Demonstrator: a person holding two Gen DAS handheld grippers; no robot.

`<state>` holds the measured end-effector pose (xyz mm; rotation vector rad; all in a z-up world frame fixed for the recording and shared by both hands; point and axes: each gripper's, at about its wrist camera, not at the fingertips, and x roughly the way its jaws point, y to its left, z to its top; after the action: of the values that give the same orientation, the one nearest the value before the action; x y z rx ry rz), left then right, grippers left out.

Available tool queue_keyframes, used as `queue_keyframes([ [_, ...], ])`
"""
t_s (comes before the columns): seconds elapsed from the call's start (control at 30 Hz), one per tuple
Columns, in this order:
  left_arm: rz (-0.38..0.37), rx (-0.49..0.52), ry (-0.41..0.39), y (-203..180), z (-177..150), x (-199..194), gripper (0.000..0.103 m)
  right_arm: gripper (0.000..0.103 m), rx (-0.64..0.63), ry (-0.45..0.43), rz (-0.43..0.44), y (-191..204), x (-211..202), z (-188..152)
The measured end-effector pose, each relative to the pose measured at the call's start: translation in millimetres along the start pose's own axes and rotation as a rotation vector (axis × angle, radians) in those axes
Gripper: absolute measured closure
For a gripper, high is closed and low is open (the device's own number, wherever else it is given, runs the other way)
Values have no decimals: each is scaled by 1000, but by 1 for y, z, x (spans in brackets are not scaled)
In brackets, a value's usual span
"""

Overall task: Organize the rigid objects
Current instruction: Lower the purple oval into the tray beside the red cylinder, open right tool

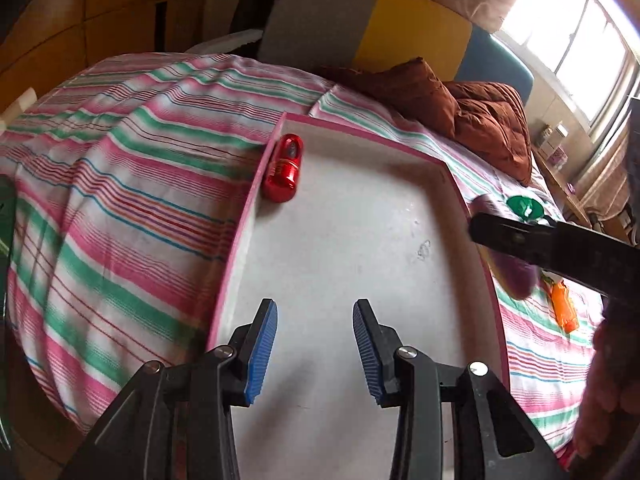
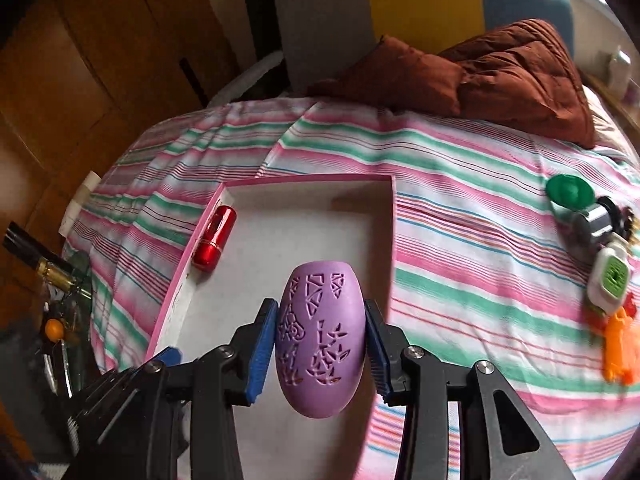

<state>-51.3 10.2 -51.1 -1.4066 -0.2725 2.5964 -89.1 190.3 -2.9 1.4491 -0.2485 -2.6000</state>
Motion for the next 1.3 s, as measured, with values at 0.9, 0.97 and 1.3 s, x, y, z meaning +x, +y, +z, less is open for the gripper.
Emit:
queue_keyframes([
  [0.9,-54,-70,8,16,1,-7,64,53,10,-11,11,33,59,55],
  [0.97,-70,-69,7,15,0,-8,64,53,5,-14,8,29,50,49],
  [1.3,-125,-14,9,1,-4,-11,64,46,-41,-74,-64,6,-1,17],
])
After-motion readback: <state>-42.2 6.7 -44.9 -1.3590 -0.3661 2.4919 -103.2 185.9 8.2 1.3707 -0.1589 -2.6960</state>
